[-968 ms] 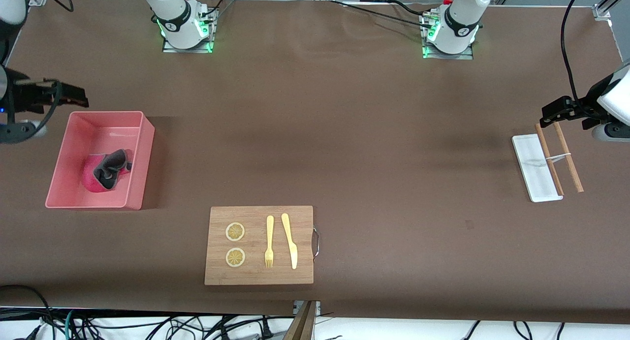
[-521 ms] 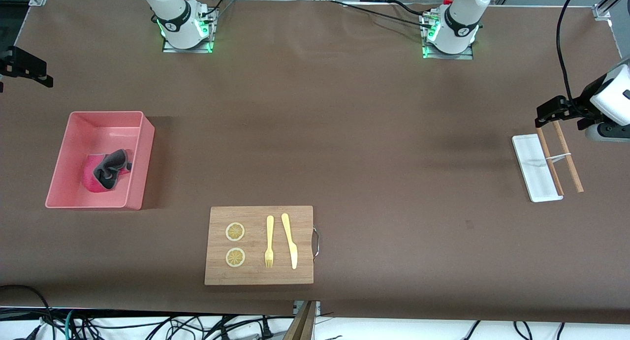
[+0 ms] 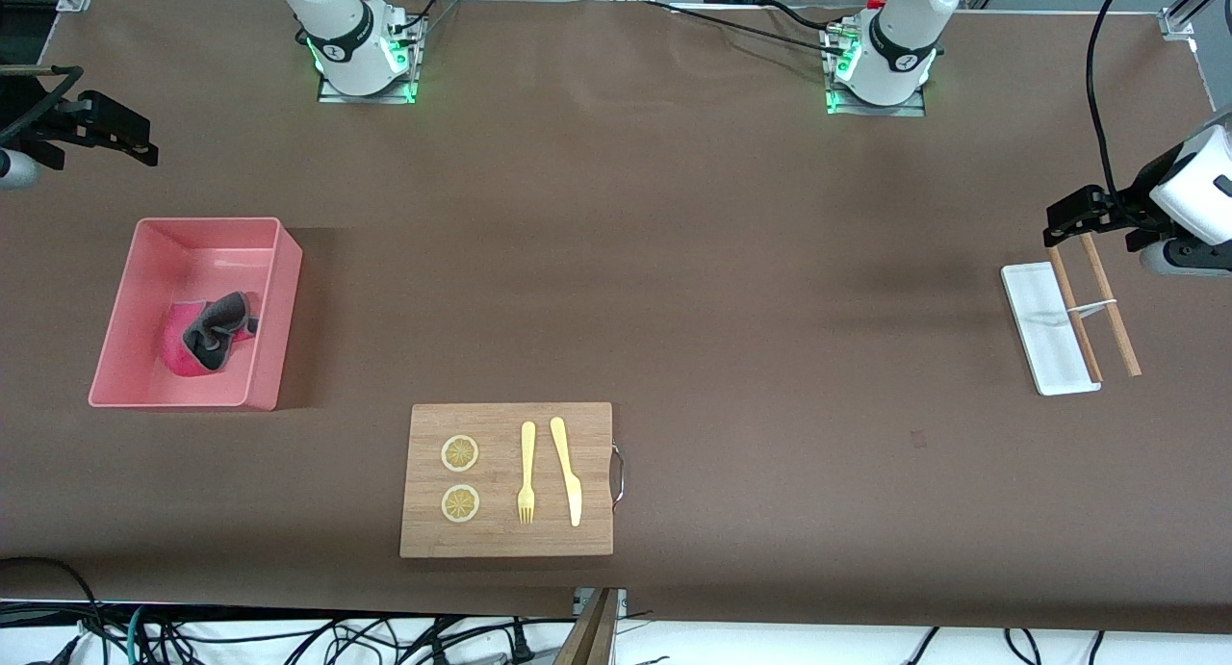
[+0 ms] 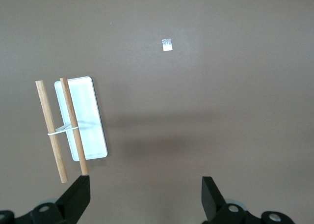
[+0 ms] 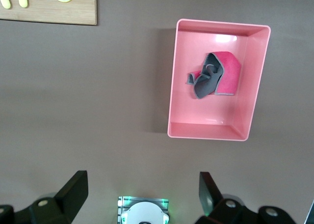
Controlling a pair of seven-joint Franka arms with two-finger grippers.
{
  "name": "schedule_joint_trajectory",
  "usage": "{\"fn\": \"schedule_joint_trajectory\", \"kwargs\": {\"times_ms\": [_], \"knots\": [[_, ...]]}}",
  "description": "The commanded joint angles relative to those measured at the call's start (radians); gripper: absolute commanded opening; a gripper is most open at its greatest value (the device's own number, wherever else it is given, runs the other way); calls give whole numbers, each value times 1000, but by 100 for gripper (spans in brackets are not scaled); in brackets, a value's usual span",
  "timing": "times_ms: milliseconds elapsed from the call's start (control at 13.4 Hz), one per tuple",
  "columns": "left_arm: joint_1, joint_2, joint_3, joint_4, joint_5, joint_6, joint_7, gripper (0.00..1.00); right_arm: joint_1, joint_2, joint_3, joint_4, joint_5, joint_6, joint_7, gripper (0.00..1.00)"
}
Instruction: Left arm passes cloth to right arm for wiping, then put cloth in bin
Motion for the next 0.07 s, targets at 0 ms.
{"fn": "schedule_joint_trajectory", "kwargs": {"times_ms": [0], "knots": [[0, 0, 0, 22, -3, -26, -8, 100, -13, -8, 9, -16, -10, 3, 6, 100]]}}
